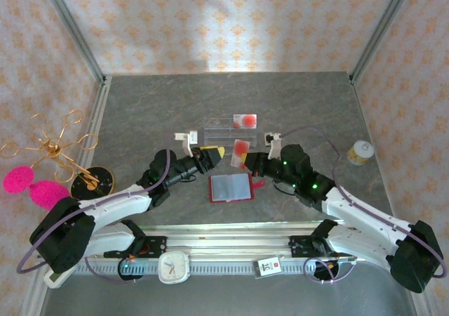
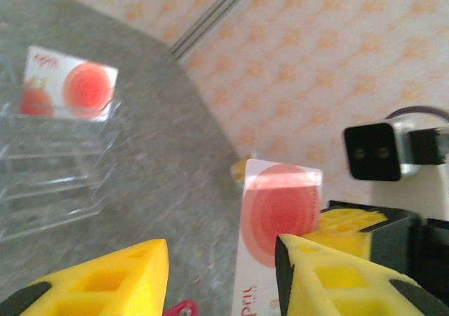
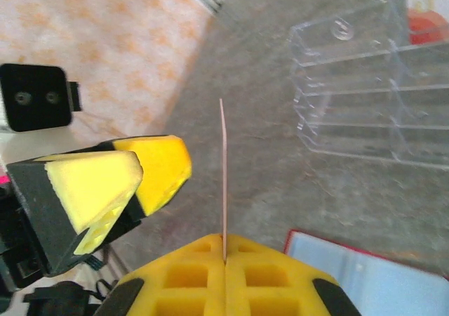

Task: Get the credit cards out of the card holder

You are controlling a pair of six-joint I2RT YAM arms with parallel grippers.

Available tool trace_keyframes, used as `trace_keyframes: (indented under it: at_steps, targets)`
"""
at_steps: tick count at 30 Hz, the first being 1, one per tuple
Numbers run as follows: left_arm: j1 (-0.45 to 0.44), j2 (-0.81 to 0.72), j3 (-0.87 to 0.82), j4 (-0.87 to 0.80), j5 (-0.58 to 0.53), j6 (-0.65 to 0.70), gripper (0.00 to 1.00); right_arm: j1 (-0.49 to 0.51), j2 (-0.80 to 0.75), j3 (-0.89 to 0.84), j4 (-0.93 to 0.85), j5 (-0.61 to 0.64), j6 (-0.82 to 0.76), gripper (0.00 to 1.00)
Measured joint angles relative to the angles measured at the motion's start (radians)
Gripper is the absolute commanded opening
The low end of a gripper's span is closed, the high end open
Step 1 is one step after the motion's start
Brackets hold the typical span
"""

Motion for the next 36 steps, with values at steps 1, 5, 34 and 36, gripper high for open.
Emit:
trace_keyframes:
  at_steps: [1,5,34,36]
  targets:
    - [0.001,0.0,-0.002,0.024,0.012,-0.012,0.44,0.0,0.001,0.0,0.023,-0.016,0.003,0.0]
    - [0.001,0.008,-0.008,0.113,0.063,-0.058,0.44,0.0,0.008,0.0,0.112,-0.073,0.012,0.0]
    - [0.017,0.055,0.02,0.1,0.213,-0.07,0.0,-0.039,0.124,0.114,-0.023,-0.082,-0.096,0.34]
    - [0.018,0.045,0.093,-0.029,0.232,0.018,0.0,-0.096,0.079,0.113,-0.063,-0.086,-0.106,0.34]
